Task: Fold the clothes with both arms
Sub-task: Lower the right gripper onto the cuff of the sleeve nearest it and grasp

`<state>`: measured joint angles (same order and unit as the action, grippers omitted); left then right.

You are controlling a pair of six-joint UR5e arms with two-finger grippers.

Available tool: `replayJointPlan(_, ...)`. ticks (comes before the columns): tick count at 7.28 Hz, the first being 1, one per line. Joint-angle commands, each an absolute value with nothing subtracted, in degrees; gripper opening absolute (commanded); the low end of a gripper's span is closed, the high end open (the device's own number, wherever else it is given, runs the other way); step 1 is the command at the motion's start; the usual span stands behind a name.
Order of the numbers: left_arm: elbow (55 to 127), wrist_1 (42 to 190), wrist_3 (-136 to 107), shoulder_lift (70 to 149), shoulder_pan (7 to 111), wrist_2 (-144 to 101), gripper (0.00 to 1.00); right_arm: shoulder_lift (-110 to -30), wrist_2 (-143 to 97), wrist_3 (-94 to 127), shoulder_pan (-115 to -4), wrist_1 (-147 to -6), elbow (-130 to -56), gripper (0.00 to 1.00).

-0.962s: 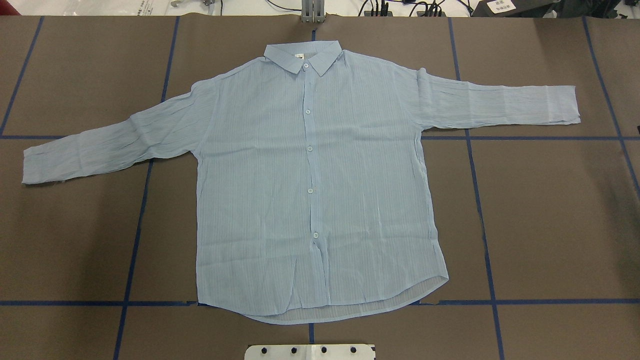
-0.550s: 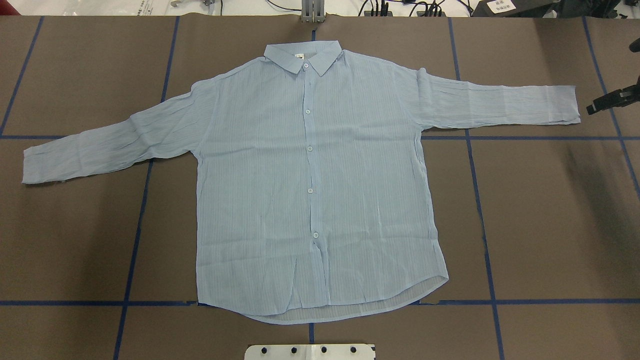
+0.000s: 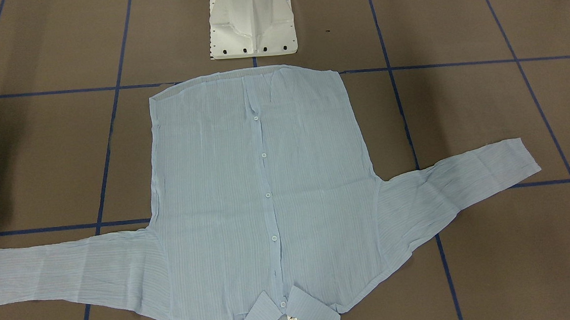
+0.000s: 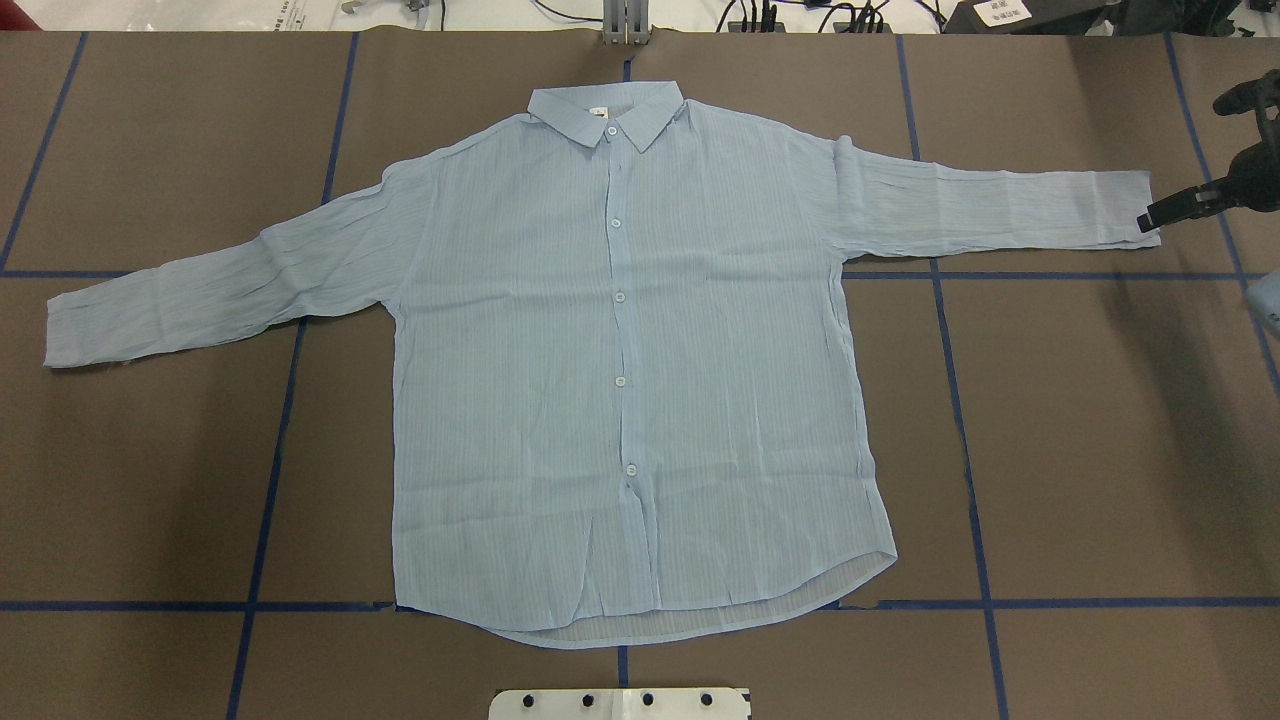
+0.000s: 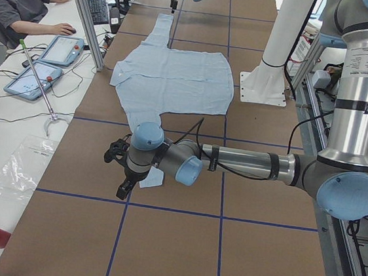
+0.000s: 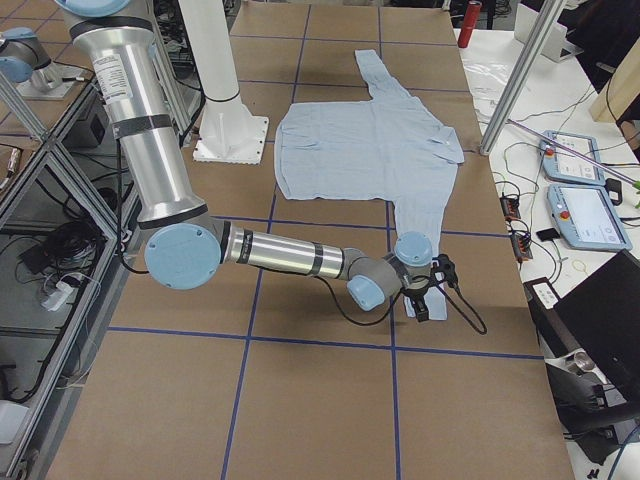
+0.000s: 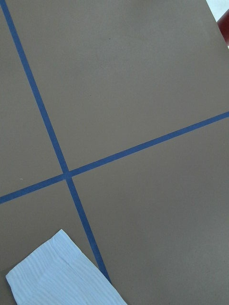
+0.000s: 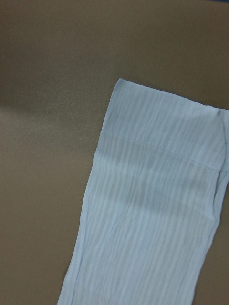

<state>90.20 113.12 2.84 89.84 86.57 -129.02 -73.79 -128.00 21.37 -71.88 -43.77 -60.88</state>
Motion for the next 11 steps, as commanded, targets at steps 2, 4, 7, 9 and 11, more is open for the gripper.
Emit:
replayJointPlan(2,90.09,113.12,2.81,90.0,86.57,-129.02,1.0,-72.6,-127.27,22.15,-71.81,-43.42,-57.58,0.97)
replayJointPlan(4,90.09,113.12,2.81,90.0,86.57,-129.02,1.0,-72.07,-127.35,22.24,-71.81,-44.03,-55.55,0.92)
replayJointPlan(7,90.0,113.12,2.81,90.0,86.57,-129.02,1.0,-71.02,-127.53,22.41,-71.37,-44.21,-55.55,0.69)
replayJointPlan(9,90.0,113.12,2.81,90.0,86.57,-129.02,1.0,-69.7,-127.44,22.85,-70.49,-45.86,-55.55,0.63)
replayJointPlan(11,90.26,113.12,2.81,90.0,86.57,-129.02,1.0,-69.52,-127.35,22.76,-70.23,-46.32,-55.55,0.62)
